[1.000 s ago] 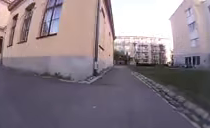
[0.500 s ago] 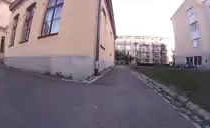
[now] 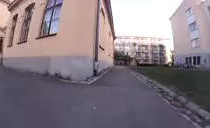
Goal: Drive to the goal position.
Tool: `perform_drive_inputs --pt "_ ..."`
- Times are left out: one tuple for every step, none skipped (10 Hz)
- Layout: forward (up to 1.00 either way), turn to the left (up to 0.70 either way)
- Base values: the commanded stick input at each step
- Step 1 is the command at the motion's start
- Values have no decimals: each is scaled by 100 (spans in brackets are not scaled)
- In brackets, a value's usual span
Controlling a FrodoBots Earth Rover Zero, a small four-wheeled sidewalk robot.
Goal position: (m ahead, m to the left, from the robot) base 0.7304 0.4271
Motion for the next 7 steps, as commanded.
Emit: perform_drive_inputs --pt "100 27" --pt "100 27" --pt "100 27" --pt "100 27" --pt "100 27" --pt "100 27" --pt "100 27"
